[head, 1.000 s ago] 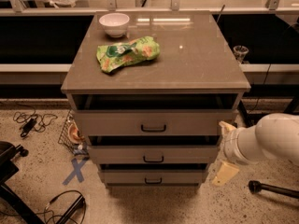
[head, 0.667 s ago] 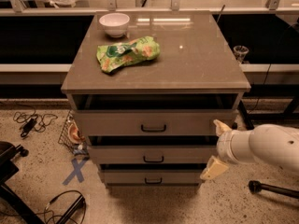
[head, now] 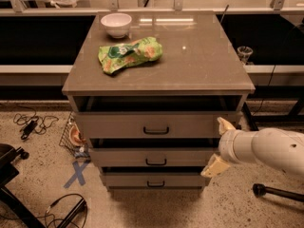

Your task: Open middle drawer

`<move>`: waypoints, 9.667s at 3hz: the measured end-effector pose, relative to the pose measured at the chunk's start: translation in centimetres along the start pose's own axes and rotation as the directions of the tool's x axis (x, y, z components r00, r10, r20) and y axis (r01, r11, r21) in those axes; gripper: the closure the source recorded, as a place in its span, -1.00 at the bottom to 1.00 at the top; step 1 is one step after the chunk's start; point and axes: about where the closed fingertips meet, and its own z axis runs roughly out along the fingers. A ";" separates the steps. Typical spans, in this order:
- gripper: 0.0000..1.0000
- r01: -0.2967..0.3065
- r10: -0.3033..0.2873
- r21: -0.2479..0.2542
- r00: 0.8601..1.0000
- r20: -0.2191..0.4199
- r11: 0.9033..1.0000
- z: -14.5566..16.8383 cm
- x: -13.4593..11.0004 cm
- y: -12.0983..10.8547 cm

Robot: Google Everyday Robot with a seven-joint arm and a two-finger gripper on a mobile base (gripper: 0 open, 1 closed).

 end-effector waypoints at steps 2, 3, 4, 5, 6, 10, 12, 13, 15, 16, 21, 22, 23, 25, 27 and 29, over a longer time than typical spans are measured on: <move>-1.00 -0.016 0.023 -0.090 0.997 0.078 0.996 6.1 2.1 6.7; -1.00 -0.008 0.027 -0.131 0.990 0.137 0.991 10.2 2.5 9.0; -1.00 -0.001 0.029 -0.166 0.985 0.172 0.986 14.4 2.5 9.9; -1.00 -0.001 0.038 -0.186 0.981 0.192 0.983 17.7 2.5 9.8; -1.00 -0.004 0.042 -0.187 0.979 0.197 0.982 20.2 2.3 8.6; -0.06 0.002 0.028 -0.186 0.987 0.158 0.983 22.2 1.8 7.3; 0.87 -0.005 0.032 -0.172 0.988 0.154 0.985 21.5 2.1 7.9; 1.00 -0.005 0.032 -0.172 0.988 0.154 0.985 21.3 2.0 7.8; 1.00 0.009 0.016 -0.184 0.991 0.134 0.983 19.8 2.0 9.0; 1.00 0.009 0.016 -0.184 0.991 0.134 0.983 19.9 2.0 8.9; 1.00 -0.018 0.035 -0.259 0.998 0.061 0.966 16.6 3.6 14.6; 1.00 -0.049 0.057 -0.300 0.998 0.018 0.953 14.7 4.6 17.1; 1.00 -0.053 0.059 -0.305 0.998 0.012 0.951 14.5 4.7 17.4; 0.96 -0.069 0.065 -0.368 0.998 -0.022 0.927 12.5 5.4 19.8; -0.10 -0.068 0.065 -0.371 0.998 -0.022 0.926 12.6 5.3 19.9; -1.00 -0.067 0.063 -0.373 0.998 -0.024 0.925 12.5 5.2 20.0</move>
Offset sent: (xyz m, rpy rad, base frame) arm -0.0461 0.0447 -0.1520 0.1736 0.0812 0.1199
